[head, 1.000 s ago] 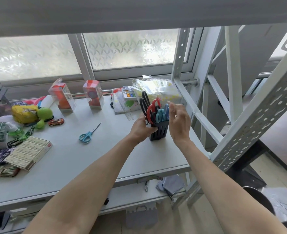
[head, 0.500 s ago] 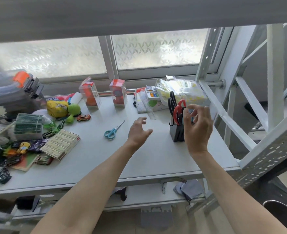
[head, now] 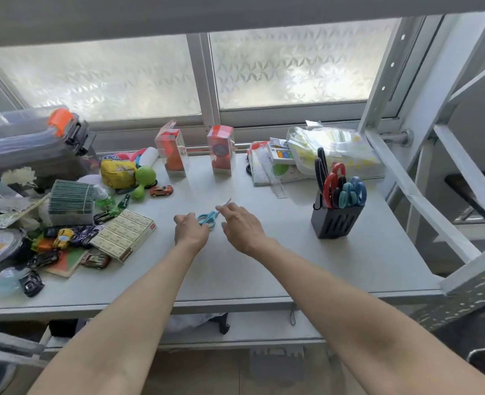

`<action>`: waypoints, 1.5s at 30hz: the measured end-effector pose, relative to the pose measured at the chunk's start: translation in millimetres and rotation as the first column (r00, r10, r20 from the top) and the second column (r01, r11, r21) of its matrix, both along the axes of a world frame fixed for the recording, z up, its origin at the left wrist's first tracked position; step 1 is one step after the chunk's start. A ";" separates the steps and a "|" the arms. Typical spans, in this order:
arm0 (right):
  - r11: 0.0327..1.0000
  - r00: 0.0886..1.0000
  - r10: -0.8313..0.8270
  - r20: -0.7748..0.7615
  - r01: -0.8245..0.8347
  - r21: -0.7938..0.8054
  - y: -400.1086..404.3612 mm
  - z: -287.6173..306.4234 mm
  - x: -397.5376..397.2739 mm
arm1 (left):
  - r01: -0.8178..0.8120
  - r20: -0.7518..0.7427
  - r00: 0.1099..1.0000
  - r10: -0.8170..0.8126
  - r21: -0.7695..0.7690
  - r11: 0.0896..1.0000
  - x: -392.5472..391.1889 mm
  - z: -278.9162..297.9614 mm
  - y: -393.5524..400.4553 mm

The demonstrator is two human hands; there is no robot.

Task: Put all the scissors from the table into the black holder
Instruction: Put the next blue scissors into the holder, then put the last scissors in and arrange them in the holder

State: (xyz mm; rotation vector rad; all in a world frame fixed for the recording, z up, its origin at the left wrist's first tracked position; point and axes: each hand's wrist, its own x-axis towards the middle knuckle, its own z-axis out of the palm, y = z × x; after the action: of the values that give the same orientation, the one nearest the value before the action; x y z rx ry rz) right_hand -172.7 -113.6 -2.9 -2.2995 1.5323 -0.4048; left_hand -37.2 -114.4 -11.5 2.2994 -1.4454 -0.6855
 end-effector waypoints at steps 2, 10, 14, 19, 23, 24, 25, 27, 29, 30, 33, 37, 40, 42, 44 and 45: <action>0.998 0.994 0.061 -0.093 -0.058 0.029 -17.8 0.1 9.4 | 0.005 -0.005 1.000 -0.005 0.021 1.000 0.0 0.2 -3.6; 0.986 0.950 0.158 -0.268 -0.165 -0.003 -30.0 -8.3 17.4 | -0.015 -0.055 0.998 0.016 0.020 1.000 -6.1 -0.8 0.1; 0.989 0.972 0.118 -0.204 -0.133 -0.061 -16.6 -12.7 4.0 | -0.018 -0.191 0.982 0.015 -0.016 1.000 -12.2 1.1 4.1; 0.993 0.996 0.091 -0.025 -0.093 -0.073 10.6 -24.2 -27.2 | -0.026 -0.543 0.839 0.028 0.011 1.000 -27.6 11.9 17.9; 0.976 0.993 0.037 0.110 -0.012 -0.217 37.8 -28.2 -54.5 | 0.130 -0.648 0.759 -0.064 0.054 0.990 -44.8 35.7 29.7; 0.968 0.989 0.021 0.145 0.017 -0.252 44.6 -27.0 -62.4 | 0.205 -0.648 0.752 -0.123 0.052 0.977 -49.1 41.6 31.8; 0.960 0.982 0.002 0.187 0.051 -0.275 51.2 -25.1 -70.7 | 0.269 -0.639 0.747 -0.183 0.038 0.962 -53.5 46.8 33.2; 0.944 0.957 -0.050 0.287 0.139 -0.300 64.0 -18.8 -88.2 | 0.338 -0.611 0.742 -0.276 -0.014 0.941 -64.8 55.1 33.4; 0.920 0.903 -0.113 0.415 0.252 -0.299 77.0 -10.3 -105.2 | 0.361 -0.565 0.754 -0.335 -0.070 0.930 -79.0 60.0 32.6; 0.904 0.862 -0.139 0.487 0.311 -0.292 83.4 -5.0 -113.4 | 0.376 -0.534 0.763 -0.366 -0.095 0.922 -87.7 61.0 31.7; 0.837 0.715 -0.184 0.675 0.474 -0.274 101.0 14.1 -136.9 | 0.457 -0.472 0.749 -0.465 -0.139 0.878 -116.6 61.5 30.3; 0.686 0.550 -0.235 0.802 0.678 -0.264 104.7 36.9 -179.2 | 0.524 -0.436 0.712 -0.550 -0.191 0.830 -155.8 56.9 23.5; 0.546 0.449 -0.283 0.847 0.802 -0.243 90.5 50.1 -214.6 | 0.519 -0.414 0.719 -0.558 -0.213 0.827 -179.5 52.6 14.6; 0.501 0.410 -0.287 0.866 0.834 -0.229 79.2 58.8 -232.1 | 0.514 -0.403 0.725 -0.559 -0.224 0.828 -190.5 50.3 8.9; 0.498 0.421 -0.300 0.856 0.834 -0.236 67.3 66.4 -243.3 | 0.520 -0.388 0.726 -0.568 -0.231 0.823 -198.6 48.4 4.4; 0.520 0.439 -0.314 0.842 0.821 -0.234 60.8 68.5 -246.7 | 0.524 -0.377 0.727 -0.574 -0.235 0.819 -201.7 48.3 3.6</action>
State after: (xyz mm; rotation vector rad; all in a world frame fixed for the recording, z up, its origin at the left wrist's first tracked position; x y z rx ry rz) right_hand -419.3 -52.8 65.6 -1.3593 1.8641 -2.0556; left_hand -238.9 -110.8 36.7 1.4670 -1.8770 -1.1584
